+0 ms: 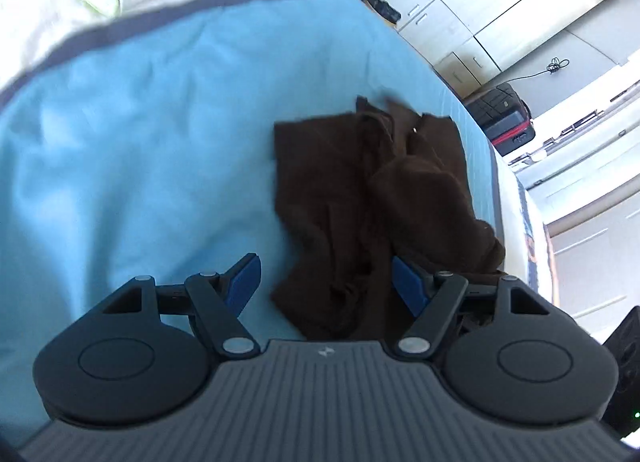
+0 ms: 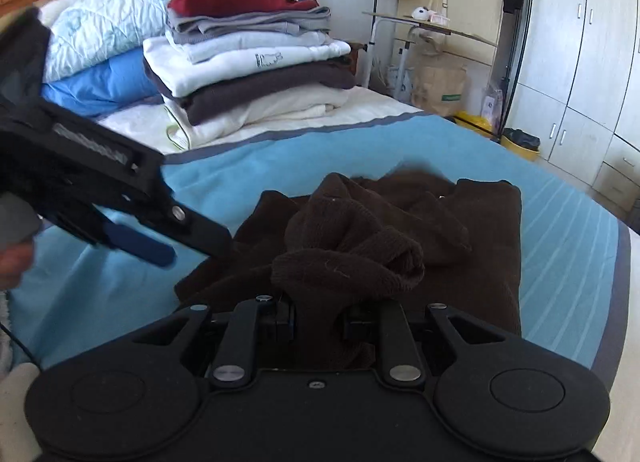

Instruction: Fold clothes

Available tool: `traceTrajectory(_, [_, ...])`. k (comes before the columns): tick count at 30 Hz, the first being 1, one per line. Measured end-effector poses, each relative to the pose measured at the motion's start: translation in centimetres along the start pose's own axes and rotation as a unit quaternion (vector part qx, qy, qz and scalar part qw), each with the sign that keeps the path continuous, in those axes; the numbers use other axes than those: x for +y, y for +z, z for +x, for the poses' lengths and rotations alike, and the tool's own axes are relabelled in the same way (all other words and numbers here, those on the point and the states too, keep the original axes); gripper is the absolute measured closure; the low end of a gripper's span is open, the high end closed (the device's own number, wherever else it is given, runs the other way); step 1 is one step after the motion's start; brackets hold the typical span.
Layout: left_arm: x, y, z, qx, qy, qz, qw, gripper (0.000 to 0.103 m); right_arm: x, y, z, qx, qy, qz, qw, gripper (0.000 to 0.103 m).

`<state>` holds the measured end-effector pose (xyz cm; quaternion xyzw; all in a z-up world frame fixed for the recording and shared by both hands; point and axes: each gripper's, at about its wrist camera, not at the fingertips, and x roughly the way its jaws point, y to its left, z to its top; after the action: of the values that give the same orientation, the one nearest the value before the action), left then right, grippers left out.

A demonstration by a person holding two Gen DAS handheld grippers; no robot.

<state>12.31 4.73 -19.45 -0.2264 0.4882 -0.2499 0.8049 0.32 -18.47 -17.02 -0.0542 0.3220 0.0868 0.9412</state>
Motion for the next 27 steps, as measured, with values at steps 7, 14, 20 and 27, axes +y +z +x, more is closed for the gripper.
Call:
traceTrajectory(7, [-0.8, -0.2, 0.1, -0.022, 0.042, 0.032, 0.9984, 0.032, -0.4, 0.3, 1.0, 0.0, 0.021, 0.053, 0.998, 0.08])
traceTrajectory(14, [-0.9, -0.2, 0.3, -0.031, 0.038, 0.038, 0.9981, 0.032, 0.5, 0.5, 1.7, -0.001, 0.015, 0.05, 0.999, 0.079])
traceTrajectory(20, [-0.8, -0.4, 0.0, -0.039, 0.018, 0.036, 0.9984, 0.032, 1.2, 0.7, 1.5, -0.002, -0.002, 0.037, 0.999, 0.079])
traceTrajectory(27, [-0.5, -0.2, -0.7, -0.05, 0.009, 0.022, 0.9985, 0.032, 1.6, 1.6, 1.3, -0.003, -0.012, 0.04, 0.999, 0.079])
